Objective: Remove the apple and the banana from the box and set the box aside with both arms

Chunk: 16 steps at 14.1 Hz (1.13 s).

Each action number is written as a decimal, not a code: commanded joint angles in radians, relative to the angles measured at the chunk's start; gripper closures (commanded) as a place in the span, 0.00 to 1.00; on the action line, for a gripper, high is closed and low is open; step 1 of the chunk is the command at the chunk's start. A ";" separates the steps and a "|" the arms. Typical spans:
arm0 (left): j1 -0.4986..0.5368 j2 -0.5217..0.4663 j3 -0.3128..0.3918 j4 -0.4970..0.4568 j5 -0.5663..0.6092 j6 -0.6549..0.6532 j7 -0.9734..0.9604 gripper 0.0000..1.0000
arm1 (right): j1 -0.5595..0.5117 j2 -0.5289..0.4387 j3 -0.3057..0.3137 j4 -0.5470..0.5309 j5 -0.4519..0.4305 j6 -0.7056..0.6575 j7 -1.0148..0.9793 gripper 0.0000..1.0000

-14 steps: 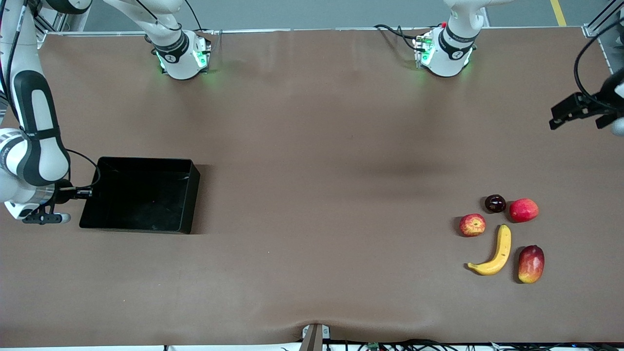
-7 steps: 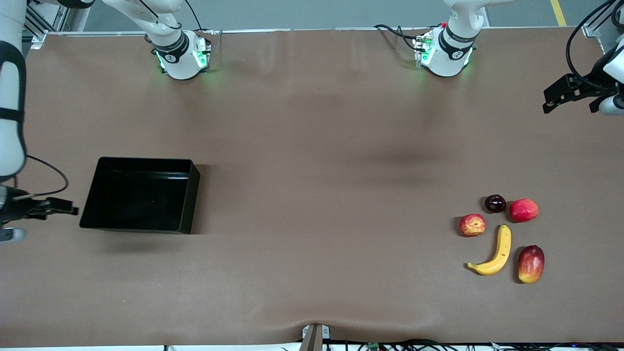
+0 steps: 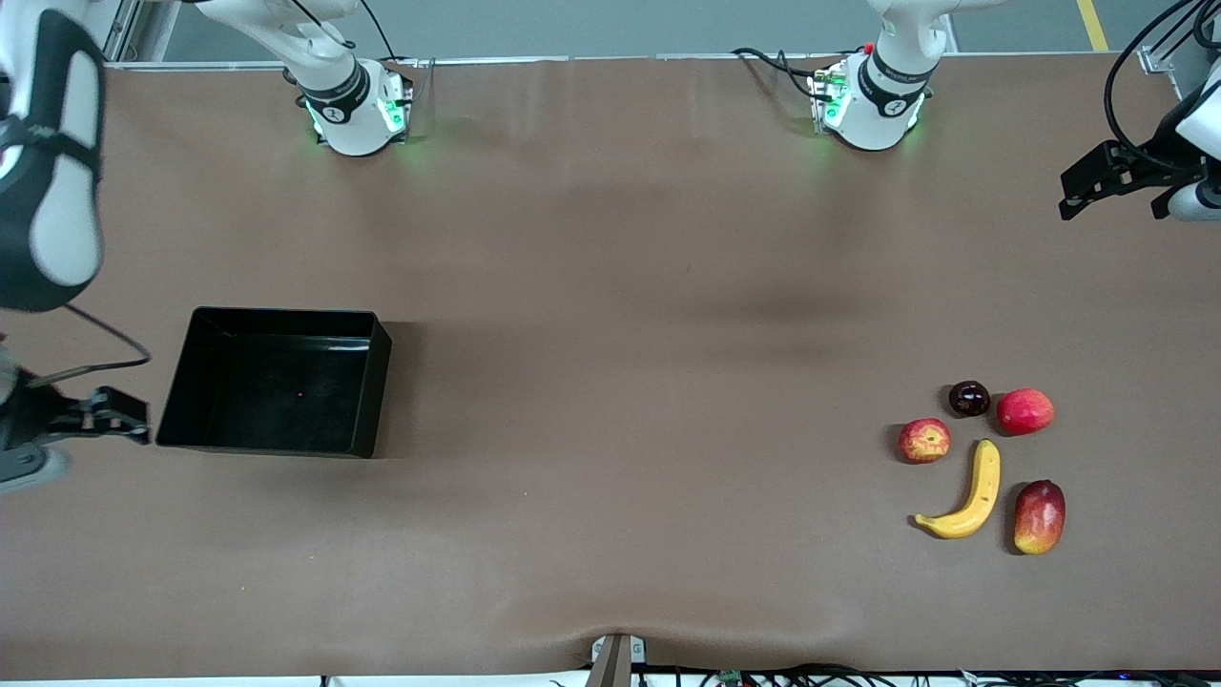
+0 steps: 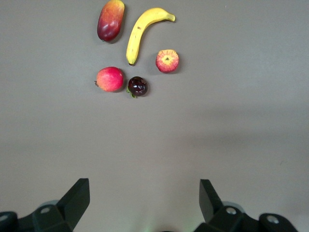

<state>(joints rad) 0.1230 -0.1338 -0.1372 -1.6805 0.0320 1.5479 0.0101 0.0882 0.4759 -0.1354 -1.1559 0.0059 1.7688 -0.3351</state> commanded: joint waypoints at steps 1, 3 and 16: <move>-0.002 -0.013 -0.008 0.005 -0.027 -0.019 -0.085 0.00 | 0.048 -0.081 0.002 -0.007 -0.029 -0.145 0.211 0.00; 0.001 -0.004 -0.025 0.010 -0.029 -0.019 -0.085 0.00 | 0.047 -0.149 0.002 -0.019 -0.030 -0.265 0.249 0.00; 0.000 0.019 -0.030 0.062 -0.054 -0.043 -0.038 0.00 | -0.084 -0.520 -0.023 -0.421 -0.024 -0.287 0.260 0.00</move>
<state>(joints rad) 0.1213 -0.1197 -0.1673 -1.6483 -0.0179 1.5330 -0.0408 0.0198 -0.0175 -0.1690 -1.5282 -0.0135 1.4321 -0.0875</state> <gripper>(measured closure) 0.000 0.000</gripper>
